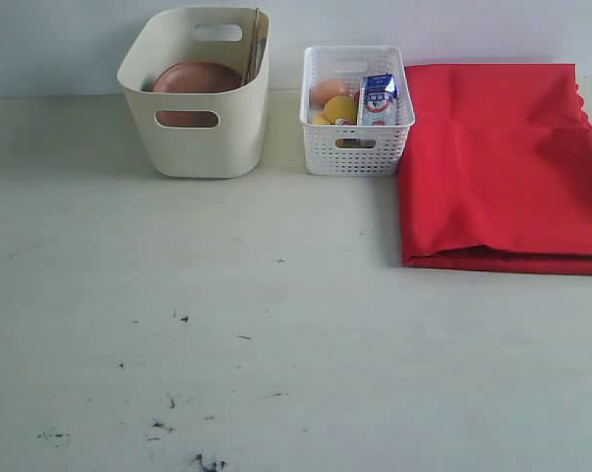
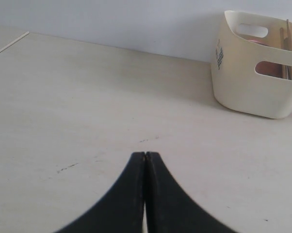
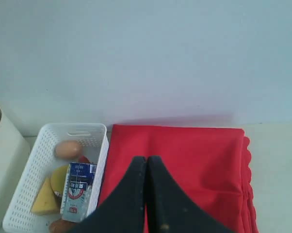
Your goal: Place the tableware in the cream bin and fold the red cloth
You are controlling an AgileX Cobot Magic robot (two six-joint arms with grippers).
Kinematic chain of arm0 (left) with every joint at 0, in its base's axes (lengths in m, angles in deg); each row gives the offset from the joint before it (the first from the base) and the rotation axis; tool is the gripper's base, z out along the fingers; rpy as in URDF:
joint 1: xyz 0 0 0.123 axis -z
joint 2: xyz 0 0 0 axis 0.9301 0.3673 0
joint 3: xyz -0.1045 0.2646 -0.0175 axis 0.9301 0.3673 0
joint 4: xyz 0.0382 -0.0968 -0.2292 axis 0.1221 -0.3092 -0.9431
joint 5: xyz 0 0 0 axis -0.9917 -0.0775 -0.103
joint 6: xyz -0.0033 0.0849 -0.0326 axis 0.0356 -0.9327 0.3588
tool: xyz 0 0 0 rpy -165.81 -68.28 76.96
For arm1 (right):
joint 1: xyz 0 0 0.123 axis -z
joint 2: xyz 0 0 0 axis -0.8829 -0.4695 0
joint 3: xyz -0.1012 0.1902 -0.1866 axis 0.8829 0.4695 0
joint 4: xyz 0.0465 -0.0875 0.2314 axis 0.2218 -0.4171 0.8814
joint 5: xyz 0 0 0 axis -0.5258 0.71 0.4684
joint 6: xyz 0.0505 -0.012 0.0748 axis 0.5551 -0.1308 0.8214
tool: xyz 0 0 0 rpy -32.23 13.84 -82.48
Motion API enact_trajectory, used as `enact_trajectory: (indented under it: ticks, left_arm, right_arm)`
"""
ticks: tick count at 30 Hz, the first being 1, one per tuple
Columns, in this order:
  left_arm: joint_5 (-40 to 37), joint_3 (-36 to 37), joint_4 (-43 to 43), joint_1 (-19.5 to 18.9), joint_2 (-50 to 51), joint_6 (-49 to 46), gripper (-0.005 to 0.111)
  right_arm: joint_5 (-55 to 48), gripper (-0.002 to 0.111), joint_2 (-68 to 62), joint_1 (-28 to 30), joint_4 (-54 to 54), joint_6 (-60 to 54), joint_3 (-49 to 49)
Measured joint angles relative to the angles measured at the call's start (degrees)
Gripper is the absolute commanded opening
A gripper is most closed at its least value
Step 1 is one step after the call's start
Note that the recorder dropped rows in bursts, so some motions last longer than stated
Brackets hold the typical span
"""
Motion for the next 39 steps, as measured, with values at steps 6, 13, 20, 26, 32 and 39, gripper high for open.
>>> enact_trajectory:
  ticks: [6,13,20,26,32,39]
  left_arm:
    - [0.0,0.0,0.0,0.0,0.0,0.0,0.0]
    - [0.0,0.0,0.0,0.0,0.0,0.0,0.0]
    - [0.0,0.0,0.0,0.0,0.0,0.0,0.0]
    - [0.0,0.0,0.0,0.0,0.0,0.0,0.0]
    - [0.0,0.0,0.0,0.0,0.0,0.0,0.0]
    - [0.0,0.0,0.0,0.0,0.0,0.0,0.0]
  right_arm:
    - [0.2,0.0,2.03,0.0,0.1,0.43,0.59]
    - [5.23,0.0,3.68,-3.44,0.24,0.43,9.28]
    - [11.16,0.0,8.5,-9.28,-0.91,0.43,18.33]
    - [11.45,0.0,13.19,-11.5,-4.28,2.0,21.6]
    - [11.59,0.0,19.65,-11.6,-6.5,3.99,26.07]
    - [11.59,0.0,28.42,-11.6,-12.0,8.5,34.75]
